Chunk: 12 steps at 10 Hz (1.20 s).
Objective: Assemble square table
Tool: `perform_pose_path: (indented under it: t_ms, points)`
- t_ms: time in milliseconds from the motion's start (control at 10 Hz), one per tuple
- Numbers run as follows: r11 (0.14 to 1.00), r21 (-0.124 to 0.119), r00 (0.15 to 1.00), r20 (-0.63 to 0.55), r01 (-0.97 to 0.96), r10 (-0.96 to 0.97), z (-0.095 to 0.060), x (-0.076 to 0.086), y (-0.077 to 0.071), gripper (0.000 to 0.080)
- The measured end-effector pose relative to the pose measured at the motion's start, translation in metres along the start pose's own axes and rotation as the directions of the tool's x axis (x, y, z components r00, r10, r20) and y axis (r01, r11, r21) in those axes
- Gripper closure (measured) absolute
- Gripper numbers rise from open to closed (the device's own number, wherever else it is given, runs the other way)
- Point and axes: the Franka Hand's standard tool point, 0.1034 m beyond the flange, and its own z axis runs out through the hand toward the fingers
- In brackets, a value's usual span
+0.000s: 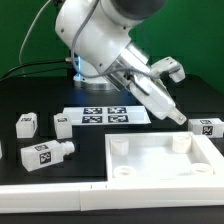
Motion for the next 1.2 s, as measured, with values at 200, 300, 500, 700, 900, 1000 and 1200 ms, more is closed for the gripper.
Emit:
perform_pose_path:
  t_ms: [200,300,500,700,900,1000,1200]
  points:
    - [0.998,-0.068,0.993,0.118,-0.004,0.012,0.017,-0.009,0.010,0.0151]
    - [0.998,-0.066,0.991,0.132,-0.015,0.023,0.016,-0.003,0.008,0.0151]
    - [0.998,-0.062,0.993,0.120,-0.015,0.023,0.016,-0.001,0.008,0.0151]
    - [0.997,-0.077,0.995,0.091,-0.020,0.027,0.027,-0.003,0.013,0.0151]
    - [0.995,-0.095,0.997,0.077,-0.019,0.026,0.041,-0.008,0.018,0.0151]
    - [0.995,-0.099,0.997,0.068,-0.017,0.024,0.044,-0.006,0.019,0.0151]
    - [0.995,-0.098,0.998,0.067,-0.017,0.023,0.044,-0.006,0.018,0.0151]
